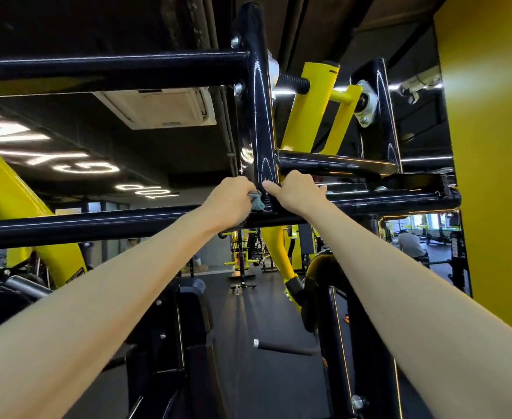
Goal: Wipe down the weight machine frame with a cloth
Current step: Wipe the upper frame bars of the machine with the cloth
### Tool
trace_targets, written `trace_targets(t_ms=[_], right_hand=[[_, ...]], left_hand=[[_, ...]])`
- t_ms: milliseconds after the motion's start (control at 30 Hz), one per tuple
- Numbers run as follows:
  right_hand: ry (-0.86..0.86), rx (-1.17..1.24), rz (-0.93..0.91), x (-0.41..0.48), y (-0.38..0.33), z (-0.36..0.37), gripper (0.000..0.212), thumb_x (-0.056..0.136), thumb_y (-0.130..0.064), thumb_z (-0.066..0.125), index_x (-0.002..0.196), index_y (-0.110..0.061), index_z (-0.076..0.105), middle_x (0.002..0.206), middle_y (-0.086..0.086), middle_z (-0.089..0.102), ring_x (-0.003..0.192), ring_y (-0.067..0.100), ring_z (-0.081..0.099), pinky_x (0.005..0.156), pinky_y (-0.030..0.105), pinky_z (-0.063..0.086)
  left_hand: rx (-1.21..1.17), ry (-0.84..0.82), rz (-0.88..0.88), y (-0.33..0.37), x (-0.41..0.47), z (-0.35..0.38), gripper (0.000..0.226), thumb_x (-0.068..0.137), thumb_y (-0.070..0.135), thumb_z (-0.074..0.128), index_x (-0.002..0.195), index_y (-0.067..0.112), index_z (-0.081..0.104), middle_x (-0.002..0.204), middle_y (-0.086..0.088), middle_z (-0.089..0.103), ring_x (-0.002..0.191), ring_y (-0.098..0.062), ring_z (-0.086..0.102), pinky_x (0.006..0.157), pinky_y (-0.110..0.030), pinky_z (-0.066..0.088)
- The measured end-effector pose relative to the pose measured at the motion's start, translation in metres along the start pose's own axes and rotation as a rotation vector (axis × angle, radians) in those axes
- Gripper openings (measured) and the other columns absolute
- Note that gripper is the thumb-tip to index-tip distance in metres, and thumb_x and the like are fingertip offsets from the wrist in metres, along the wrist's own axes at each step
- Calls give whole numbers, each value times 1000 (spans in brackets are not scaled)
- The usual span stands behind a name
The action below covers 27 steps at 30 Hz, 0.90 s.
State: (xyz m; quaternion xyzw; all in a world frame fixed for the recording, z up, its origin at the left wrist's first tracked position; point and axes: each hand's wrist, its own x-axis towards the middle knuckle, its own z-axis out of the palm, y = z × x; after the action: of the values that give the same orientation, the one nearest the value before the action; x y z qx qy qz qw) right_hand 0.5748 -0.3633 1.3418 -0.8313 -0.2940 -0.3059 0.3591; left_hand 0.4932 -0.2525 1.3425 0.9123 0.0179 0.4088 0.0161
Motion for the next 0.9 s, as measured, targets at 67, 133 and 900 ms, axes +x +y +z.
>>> trace_targets(t_ms=[67,133,900], right_hand=[[-28,-2,13,-3,3,-4,48,96,-55,42,76,-12,47,116,14,62,120,34,50,113,60,16],[-48,-5,3,-3,5,-6,50,96,-56,41,72,-13,47,107,10,62,121,33,50,113,61,13],[-1,-39,-120,-1,16,0,42,99,-51,36,88,-13,50,91,4,58,111,27,57,115,54,13]], left_hand=[[-280,6,39,-1,-20,-7,27,97,3,46,115,8,65,102,-1,62,98,-13,58,80,-20,46],[-468,163,-73,-14,-37,-16,28,97,1,44,112,13,65,93,5,62,87,-4,58,71,-7,44],[-3,48,-521,14,42,10,28,96,14,48,121,2,54,120,-18,57,104,-30,56,87,-35,47]])
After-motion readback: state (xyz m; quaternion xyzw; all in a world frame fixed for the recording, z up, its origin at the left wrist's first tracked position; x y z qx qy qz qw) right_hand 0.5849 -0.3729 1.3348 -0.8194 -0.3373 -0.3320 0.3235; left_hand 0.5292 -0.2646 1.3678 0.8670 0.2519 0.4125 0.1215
